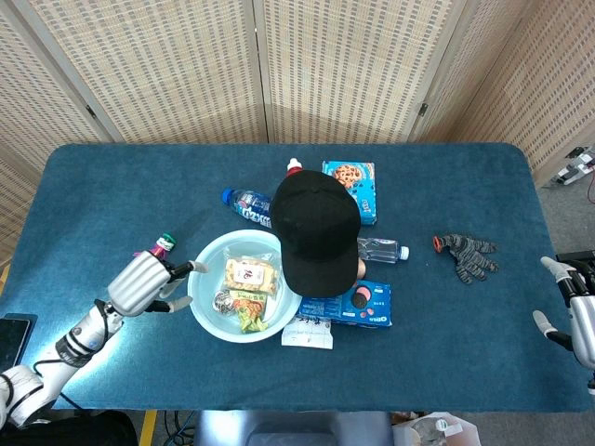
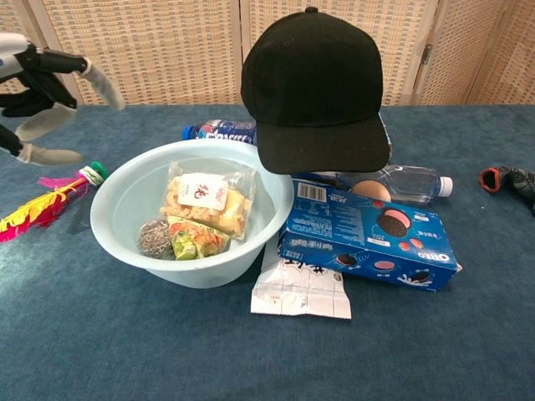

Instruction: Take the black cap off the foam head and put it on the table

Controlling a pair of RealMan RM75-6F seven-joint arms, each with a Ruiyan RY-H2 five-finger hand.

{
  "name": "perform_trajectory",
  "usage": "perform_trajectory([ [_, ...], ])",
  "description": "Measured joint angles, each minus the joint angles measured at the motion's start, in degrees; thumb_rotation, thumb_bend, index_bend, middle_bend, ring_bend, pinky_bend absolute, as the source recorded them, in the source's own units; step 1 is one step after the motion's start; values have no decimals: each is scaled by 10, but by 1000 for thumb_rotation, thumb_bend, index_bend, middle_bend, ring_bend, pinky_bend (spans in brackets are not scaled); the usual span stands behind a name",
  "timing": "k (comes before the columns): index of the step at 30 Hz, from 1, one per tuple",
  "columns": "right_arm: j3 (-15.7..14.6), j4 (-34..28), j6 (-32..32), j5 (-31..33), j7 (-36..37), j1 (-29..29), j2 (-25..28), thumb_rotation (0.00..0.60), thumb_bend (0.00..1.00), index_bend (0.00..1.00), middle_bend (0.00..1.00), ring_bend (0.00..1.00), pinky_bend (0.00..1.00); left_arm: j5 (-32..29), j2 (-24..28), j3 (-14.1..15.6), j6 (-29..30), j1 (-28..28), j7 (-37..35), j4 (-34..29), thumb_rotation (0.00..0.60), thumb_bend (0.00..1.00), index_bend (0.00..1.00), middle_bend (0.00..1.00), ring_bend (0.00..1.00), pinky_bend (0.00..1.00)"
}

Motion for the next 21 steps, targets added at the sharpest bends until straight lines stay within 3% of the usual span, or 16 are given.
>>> perform_trajectory([
  [11,-3,1,2,3,2,-6,-1,600,230,184,270,166,217,12,-124,-11,41,-80,-45,131,600,189,396,951,991,1000],
  [21,-6,9,2,12,10,-14,-3,600,229,184,270,170,217,9,-185,1,34,-132,-54,199,600,189,385,951,992,1000],
])
